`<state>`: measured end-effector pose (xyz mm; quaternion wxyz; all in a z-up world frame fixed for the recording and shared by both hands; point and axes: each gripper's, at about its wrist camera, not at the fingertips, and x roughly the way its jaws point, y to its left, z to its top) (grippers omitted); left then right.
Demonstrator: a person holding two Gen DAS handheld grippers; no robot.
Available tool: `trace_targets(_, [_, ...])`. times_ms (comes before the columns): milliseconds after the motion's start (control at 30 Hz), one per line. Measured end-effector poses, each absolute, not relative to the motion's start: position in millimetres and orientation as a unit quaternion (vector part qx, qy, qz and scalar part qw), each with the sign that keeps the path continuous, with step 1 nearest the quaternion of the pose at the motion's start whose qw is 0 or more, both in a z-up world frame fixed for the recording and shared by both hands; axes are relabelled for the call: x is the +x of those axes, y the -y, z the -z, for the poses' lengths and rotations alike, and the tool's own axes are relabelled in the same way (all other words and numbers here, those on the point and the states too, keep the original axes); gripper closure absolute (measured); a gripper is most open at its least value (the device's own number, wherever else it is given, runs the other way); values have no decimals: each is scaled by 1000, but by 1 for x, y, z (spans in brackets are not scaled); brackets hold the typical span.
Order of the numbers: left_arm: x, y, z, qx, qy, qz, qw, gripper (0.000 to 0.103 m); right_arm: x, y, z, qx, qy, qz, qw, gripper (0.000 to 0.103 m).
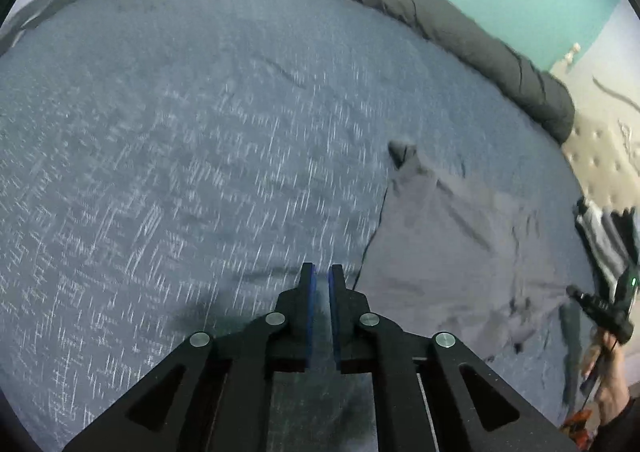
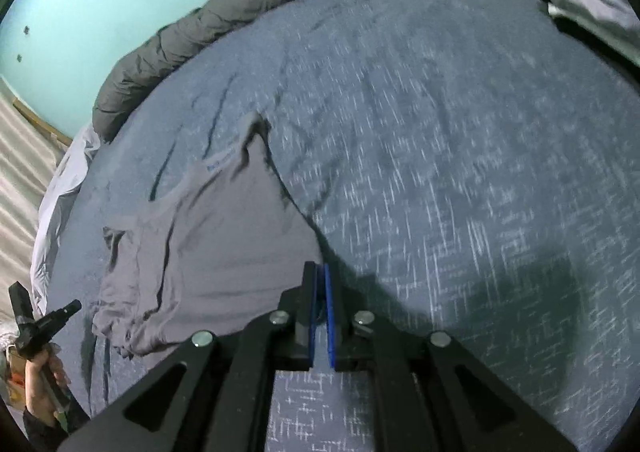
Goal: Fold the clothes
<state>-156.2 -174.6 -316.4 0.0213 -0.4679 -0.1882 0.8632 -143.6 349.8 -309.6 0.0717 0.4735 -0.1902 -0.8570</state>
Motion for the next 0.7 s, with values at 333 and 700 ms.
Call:
trace_targets(333, [-223, 132, 320, -453, 198, -866, 66, 72, -205, -346, 293, 454, 201, 863, 87, 78])
trace_targets(700, [-274, 121, 326, -443, 206, -869, 73, 71, -293, -313, 299, 476, 203, 847, 121, 65])
